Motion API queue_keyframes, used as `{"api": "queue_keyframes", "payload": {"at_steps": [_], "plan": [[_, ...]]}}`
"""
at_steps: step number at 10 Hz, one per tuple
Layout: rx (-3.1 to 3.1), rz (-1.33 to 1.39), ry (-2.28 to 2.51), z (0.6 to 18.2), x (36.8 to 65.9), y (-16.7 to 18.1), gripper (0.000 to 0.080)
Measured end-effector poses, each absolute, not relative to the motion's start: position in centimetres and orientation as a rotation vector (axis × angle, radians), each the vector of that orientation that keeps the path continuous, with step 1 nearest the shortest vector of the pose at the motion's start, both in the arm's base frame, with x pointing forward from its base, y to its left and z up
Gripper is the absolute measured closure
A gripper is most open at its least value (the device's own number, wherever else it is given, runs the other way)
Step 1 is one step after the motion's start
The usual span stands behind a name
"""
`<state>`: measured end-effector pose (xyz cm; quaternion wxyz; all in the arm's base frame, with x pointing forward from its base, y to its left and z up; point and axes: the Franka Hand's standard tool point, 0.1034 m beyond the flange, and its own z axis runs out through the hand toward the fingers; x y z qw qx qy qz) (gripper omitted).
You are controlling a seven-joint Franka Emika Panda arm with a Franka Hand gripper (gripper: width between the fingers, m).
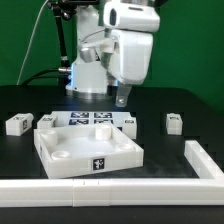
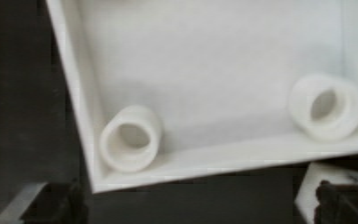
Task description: Assemble one leg
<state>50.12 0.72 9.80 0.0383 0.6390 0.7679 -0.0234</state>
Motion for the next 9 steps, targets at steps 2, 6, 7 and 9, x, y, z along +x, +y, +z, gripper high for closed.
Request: {"api": "queue_keyframes", "payload": {"at_steps": [2,6,7,9], "plan": [[1.806,-0.103,2.512,8.4,48.5,-1.7,0.0150],[1.770,-0.136,2.579,7.0,47.5,-3.8,0.0150],[1.772,-0.137,2.578,7.0,47.5,-3.8,0.0150],[1.787,-0.155,2.603,5.7,46.3,-4.4,0.0150]]}}
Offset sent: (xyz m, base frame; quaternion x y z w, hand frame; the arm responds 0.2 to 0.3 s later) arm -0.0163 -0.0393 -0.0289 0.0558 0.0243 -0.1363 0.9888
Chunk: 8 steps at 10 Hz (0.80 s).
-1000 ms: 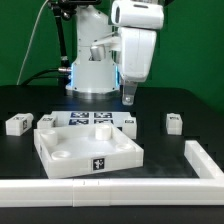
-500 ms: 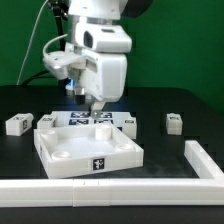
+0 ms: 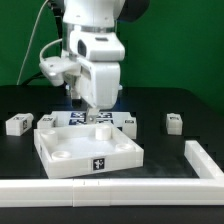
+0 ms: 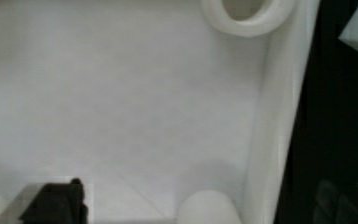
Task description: Assemble one leg
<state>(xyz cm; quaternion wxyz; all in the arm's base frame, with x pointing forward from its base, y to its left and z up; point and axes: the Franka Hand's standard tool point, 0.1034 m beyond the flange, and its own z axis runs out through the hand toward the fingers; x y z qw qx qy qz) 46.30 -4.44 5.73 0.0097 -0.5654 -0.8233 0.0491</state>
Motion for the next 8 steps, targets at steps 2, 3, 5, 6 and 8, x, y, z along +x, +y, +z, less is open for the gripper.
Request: {"api": "queue_keyframes", "payload": {"at_steps": [2,3,5,6,8], "plan": [[-1.769,0.176,-2.515,3.7,44.6,-5.3,0.0150],[-1.764,0.183,-2.499,2.8,44.0,-5.3,0.0150],[-1.762,0.188,-2.474,1.3,43.6,-5.7,0.0150],[-1.766,0.190,-2.465,1.0,43.6,-5.8,0.0150],[-1.767,0.190,-2.466,1.0,43.7,-5.8,0.0164]]}}
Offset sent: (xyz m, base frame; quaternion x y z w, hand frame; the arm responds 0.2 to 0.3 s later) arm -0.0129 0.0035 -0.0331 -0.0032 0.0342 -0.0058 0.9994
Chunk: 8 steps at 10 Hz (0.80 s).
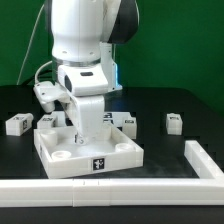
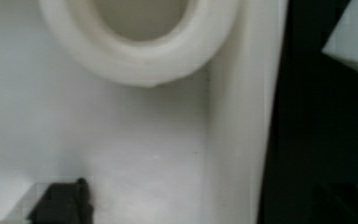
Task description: Assemble one leg
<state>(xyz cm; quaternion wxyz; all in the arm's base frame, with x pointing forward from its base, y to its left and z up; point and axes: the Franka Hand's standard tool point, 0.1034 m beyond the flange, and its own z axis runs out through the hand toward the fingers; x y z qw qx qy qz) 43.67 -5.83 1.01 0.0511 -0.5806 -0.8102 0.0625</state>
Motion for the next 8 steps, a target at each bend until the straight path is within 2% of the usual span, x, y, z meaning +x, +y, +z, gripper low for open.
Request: {"api": "queue_keyframes", "payload": {"at_steps": [2,3,4,5,8], "plan": [[-1.767,0.190,-2.465,1.00,43.66,-5.83,0.0519],[-1.767,0.191,-2.465,0.99,43.63,-5.83,0.0655],[-1.768,0.190,-2.465,0.99,43.64,-5.85,0.0655],[-1.773,0.182,-2.472,1.12,43.88,-5.87,0.0728],[-1.774,0.180,-2.473,1.13,43.92,-5.87,0.0728]]}}
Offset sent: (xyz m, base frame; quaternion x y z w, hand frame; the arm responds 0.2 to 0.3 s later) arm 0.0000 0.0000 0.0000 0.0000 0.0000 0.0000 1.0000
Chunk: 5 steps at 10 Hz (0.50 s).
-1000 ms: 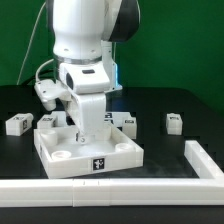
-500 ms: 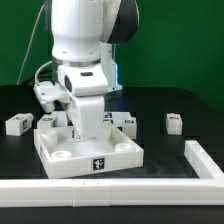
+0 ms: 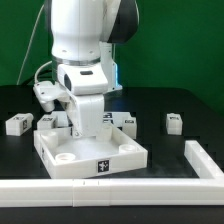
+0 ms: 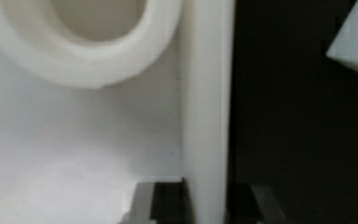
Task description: Assemble one leg
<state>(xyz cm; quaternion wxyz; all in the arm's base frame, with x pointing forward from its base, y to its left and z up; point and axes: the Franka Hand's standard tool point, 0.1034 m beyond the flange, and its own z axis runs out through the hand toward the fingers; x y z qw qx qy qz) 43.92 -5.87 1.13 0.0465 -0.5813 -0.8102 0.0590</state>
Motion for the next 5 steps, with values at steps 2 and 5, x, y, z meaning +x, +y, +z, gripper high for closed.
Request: {"api": "queue_keyframes", "payload": {"at_steps": [2,5], "plan": [[-1.774,0.180,-2.473,1.1,43.9,-5.9,0.0728],[-2.023,0.177,-2.305,1.2,45.2,-3.0,0.0728]]}}
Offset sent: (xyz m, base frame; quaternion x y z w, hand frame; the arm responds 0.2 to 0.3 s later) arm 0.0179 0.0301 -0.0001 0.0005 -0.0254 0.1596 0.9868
